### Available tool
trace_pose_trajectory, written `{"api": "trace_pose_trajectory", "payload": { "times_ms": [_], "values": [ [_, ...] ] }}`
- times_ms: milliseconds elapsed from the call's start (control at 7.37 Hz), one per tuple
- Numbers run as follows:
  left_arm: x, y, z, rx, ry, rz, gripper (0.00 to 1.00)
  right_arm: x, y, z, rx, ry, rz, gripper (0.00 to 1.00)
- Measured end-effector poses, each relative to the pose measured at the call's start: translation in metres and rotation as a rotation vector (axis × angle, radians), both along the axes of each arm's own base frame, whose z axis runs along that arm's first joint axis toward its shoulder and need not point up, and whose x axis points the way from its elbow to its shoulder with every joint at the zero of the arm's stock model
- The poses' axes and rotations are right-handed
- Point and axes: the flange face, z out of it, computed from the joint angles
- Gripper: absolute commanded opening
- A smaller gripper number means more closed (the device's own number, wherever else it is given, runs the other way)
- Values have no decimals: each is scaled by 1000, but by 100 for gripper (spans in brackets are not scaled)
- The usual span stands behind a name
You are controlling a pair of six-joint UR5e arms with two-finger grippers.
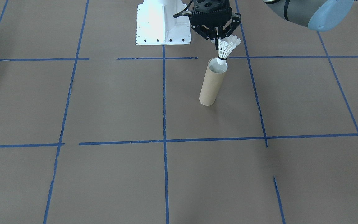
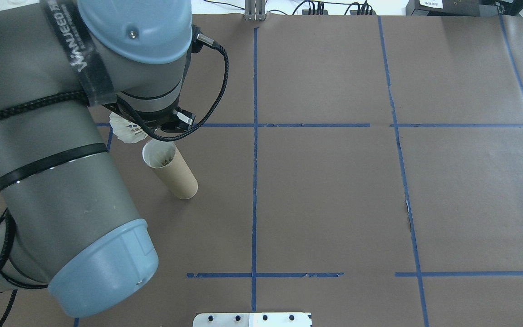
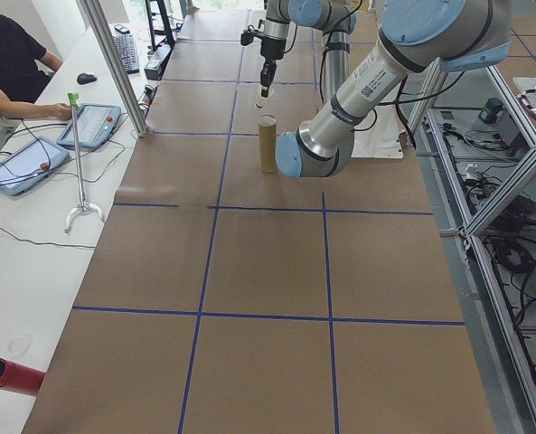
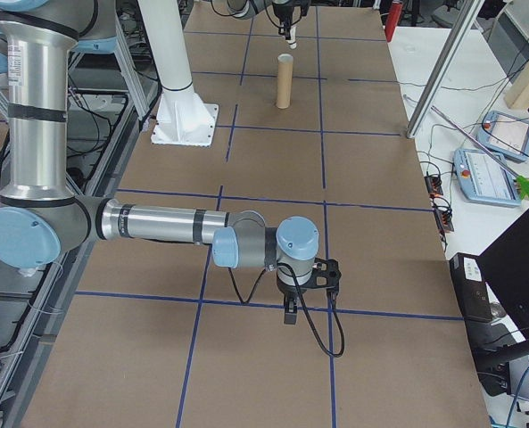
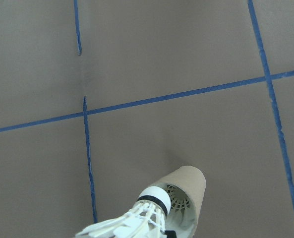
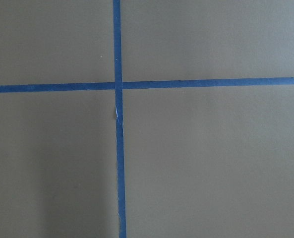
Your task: Collect badminton balls into bucket
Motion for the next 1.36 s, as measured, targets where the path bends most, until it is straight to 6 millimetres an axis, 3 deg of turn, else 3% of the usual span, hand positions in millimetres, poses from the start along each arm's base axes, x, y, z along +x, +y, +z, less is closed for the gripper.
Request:
{"api": "trace_pose_trajectory", "payload": {
  "times_ms": [543,1357],
  "values": [
    [18,-15,15,23,-105,129,0,0,0,0,0,0,0,100],
    [24,-9,15,-6,-111,198,0,0,0,0,0,0,0,100]
  ]
}}
